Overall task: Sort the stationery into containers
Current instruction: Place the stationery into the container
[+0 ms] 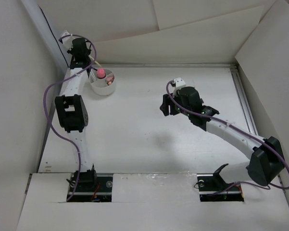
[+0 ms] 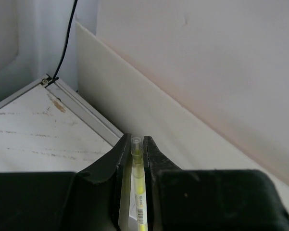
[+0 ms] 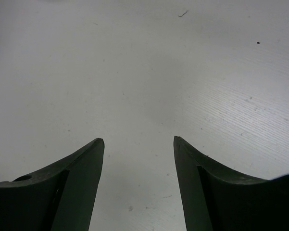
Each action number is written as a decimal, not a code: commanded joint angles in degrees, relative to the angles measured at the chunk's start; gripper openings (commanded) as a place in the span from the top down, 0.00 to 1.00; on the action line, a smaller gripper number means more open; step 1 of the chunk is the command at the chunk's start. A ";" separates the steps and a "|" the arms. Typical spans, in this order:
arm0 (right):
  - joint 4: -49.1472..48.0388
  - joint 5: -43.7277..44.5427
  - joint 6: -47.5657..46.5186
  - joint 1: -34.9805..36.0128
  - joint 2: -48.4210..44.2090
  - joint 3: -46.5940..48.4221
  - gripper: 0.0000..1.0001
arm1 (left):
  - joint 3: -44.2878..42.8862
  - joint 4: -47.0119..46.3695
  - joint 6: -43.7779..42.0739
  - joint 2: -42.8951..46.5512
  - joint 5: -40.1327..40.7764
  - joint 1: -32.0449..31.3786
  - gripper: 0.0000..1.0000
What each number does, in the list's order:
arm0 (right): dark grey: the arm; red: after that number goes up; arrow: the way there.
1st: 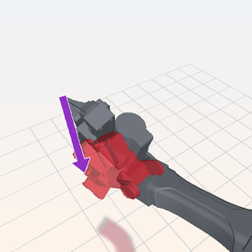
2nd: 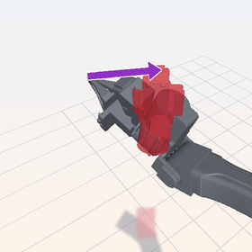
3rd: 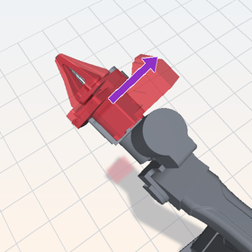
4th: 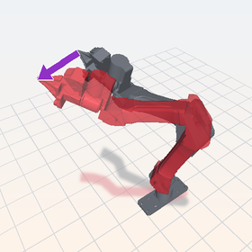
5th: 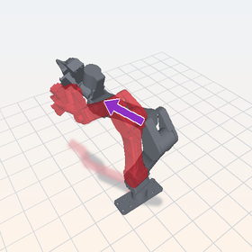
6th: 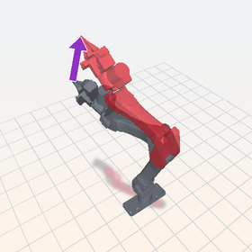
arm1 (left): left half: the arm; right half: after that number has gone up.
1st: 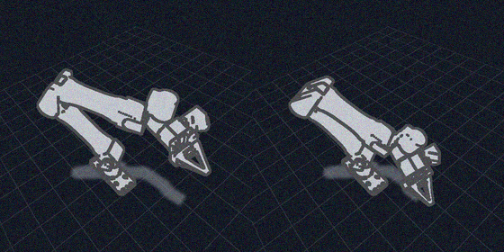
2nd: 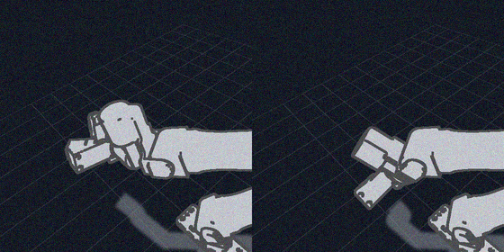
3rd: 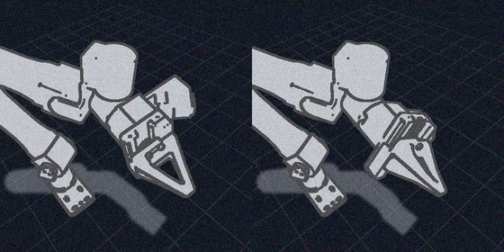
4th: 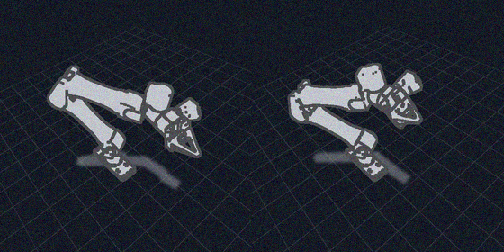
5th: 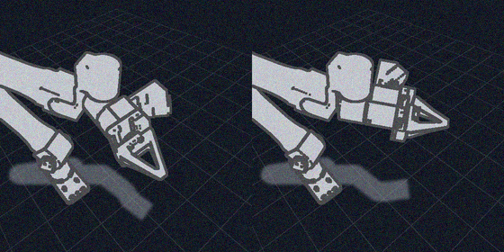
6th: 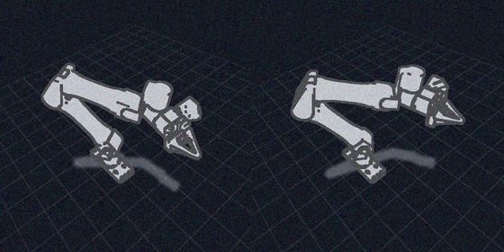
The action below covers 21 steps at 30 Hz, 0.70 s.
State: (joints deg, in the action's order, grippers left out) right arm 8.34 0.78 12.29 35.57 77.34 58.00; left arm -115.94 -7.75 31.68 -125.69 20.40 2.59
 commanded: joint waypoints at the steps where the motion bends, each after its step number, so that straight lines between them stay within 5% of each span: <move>1: -3.94 -0.69 0.27 -0.68 -0.26 -0.25 0.34 | 2.29 -5.16 -4.34 0.53 3.15 -1.70 1.00; 21: -4.47 -1.74 0.27 -0.68 -0.79 -0.78 0.34 | 0.45 -4.64 -8.74 -0.61 7.90 -2.24 1.00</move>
State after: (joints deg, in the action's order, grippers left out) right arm 7.88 -0.30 12.29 35.22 77.34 57.17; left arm -113.69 -10.46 24.58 -126.85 26.98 0.12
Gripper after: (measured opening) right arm 0.656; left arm 0.077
